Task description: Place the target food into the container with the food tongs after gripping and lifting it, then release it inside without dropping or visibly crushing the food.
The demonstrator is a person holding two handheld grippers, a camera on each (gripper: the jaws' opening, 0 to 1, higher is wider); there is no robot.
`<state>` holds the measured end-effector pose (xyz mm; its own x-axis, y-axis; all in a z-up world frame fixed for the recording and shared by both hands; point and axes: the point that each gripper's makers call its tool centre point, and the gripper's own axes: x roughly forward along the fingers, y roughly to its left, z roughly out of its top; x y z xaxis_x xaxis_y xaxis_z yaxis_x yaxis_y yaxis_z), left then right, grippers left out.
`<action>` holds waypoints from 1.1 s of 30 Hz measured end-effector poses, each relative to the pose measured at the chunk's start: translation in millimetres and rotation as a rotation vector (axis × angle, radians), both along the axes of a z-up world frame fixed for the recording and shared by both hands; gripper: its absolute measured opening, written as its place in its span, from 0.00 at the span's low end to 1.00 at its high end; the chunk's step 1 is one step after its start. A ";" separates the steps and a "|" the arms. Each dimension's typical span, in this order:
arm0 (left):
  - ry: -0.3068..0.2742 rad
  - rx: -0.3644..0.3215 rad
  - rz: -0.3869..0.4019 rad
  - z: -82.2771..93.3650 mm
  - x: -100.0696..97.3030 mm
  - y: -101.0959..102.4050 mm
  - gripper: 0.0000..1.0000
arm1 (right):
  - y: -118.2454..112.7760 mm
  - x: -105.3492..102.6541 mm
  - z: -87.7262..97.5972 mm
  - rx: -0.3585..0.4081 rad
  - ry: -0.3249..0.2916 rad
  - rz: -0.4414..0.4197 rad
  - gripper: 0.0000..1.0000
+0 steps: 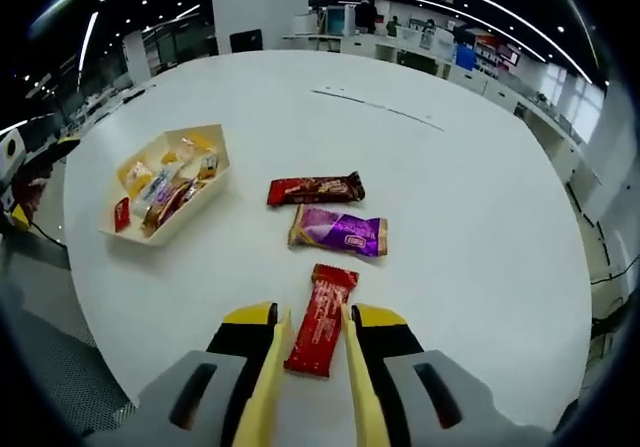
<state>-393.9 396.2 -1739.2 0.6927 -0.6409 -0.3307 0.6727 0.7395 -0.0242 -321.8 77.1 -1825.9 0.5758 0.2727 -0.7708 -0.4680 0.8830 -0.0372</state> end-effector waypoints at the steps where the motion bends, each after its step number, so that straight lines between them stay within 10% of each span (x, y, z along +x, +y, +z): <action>1: -0.001 0.000 0.001 -0.1 0.3 0.3 1.00 | -2.0 1.5 -0.3 -0.005 -0.001 -0.010 0.29; 33: -0.004 -0.005 0.011 0.3 1.7 2.3 1.00 | 1.5 4.4 5.0 -0.041 0.061 0.163 0.24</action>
<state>-392.2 398.5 -1738.9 0.7011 -0.6349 -0.3246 0.6645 0.7468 -0.0255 -317.4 78.6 -1820.9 0.4784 0.3264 -0.8152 -0.6071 0.7937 -0.0385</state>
